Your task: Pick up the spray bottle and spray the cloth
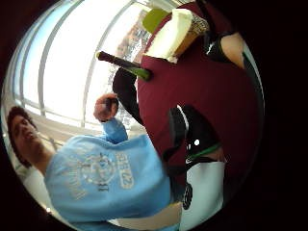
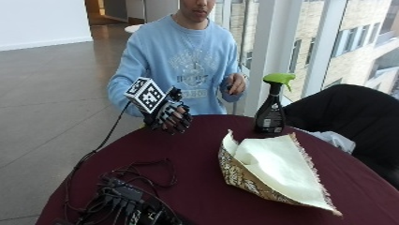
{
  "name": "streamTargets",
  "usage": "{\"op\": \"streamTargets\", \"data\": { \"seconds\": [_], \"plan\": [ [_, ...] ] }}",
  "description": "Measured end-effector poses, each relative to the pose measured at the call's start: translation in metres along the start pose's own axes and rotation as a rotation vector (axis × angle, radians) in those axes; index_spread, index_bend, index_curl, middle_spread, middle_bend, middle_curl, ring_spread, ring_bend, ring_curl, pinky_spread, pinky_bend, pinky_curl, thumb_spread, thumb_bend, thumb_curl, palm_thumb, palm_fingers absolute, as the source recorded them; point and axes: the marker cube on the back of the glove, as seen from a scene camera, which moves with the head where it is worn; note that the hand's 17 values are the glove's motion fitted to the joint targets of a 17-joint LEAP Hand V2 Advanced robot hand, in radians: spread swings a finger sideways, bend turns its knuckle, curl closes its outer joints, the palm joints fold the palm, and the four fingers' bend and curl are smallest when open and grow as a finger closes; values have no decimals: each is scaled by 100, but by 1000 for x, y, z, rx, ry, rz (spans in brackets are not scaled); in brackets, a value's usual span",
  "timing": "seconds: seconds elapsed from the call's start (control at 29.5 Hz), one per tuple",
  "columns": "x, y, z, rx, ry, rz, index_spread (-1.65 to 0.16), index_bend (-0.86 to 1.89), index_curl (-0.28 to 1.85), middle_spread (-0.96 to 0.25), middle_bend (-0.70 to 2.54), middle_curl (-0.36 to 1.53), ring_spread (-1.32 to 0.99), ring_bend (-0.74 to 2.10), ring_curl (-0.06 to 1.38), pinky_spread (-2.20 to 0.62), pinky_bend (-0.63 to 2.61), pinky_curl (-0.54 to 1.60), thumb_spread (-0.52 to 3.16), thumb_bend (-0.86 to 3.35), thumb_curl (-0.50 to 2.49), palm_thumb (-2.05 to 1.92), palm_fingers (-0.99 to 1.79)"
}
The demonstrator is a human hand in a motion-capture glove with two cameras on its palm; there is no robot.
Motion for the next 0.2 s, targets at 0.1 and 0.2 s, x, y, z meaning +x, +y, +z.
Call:
{"op": "streamTargets", "data": {
  "seconds": [0.1, 0.2],
  "plan": [
    [6, 4, -3, 0, 10, 13, -28, 19, 36, -9, 15, 35, -1, 25, 34, 13, 22, 36, 113, -2, 44, 76, 84],
    [8, 5, -6, -3, 18, 15, -28, 20, 37, -9, 15, 35, -1, 24, 34, 14, 21, 36, 113, -2, 44, 76, 84]
  ]
}}
